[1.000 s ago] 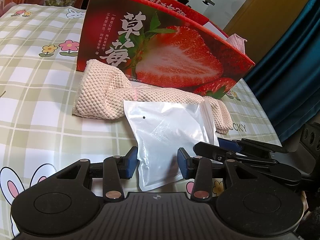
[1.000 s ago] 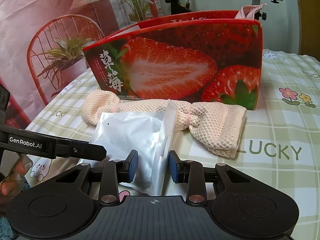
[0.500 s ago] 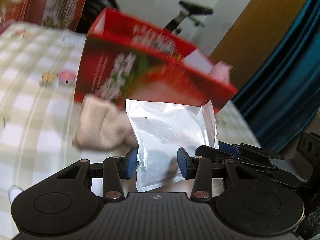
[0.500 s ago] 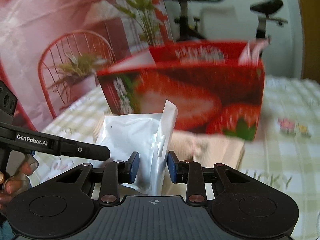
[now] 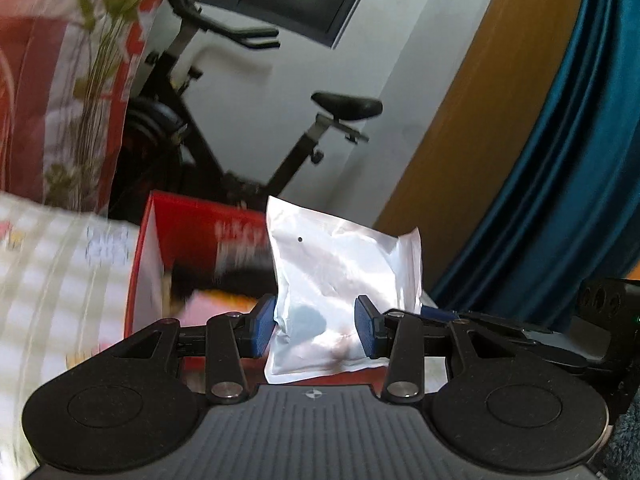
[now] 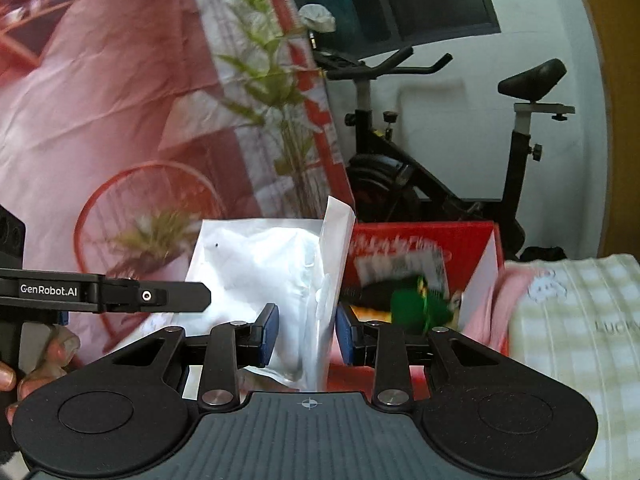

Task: Organize soft objects
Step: 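Lift the white packet with both tools and carry it over the box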

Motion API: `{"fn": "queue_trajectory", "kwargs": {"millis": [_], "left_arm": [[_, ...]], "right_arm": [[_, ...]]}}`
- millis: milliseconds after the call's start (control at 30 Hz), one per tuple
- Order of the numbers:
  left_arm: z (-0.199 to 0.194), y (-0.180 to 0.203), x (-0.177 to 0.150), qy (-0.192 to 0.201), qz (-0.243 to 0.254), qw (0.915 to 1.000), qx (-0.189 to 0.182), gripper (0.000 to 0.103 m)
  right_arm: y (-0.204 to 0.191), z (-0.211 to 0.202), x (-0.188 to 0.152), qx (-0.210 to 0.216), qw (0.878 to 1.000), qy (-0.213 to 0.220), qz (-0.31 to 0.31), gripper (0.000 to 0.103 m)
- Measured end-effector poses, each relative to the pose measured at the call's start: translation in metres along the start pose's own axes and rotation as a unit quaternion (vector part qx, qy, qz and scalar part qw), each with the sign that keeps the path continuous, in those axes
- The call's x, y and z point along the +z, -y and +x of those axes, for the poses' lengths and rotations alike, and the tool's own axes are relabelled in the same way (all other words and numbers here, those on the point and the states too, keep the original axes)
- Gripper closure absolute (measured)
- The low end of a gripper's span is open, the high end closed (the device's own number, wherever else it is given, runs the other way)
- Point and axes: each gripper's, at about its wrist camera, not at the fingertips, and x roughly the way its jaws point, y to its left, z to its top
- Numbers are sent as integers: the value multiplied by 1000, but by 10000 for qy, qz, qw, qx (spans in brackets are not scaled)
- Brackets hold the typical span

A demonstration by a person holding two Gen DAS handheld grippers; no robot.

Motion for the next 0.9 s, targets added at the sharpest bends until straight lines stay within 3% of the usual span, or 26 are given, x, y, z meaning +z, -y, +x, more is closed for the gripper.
{"fn": "queue_trajectory", "kwargs": {"millis": [233,600,767,900], "left_arm": [[54,-20,31,-215,-158,9991,341,59],[108,-43,10,-1396,45,9869,809,59],[118,-42,5,-1660,197,9809,996,59],[117,-45,5,-1687,140,9807,980,58]], "right_arm": [[19,63,32,-267,9992,-208,200,74],[38,134,-1,-793,9879,-1255,459,74],[36,145,-8,-1045,9811,-1580,389,74],[33,149,-7,-1185,9769,-1726,428,72]]}}
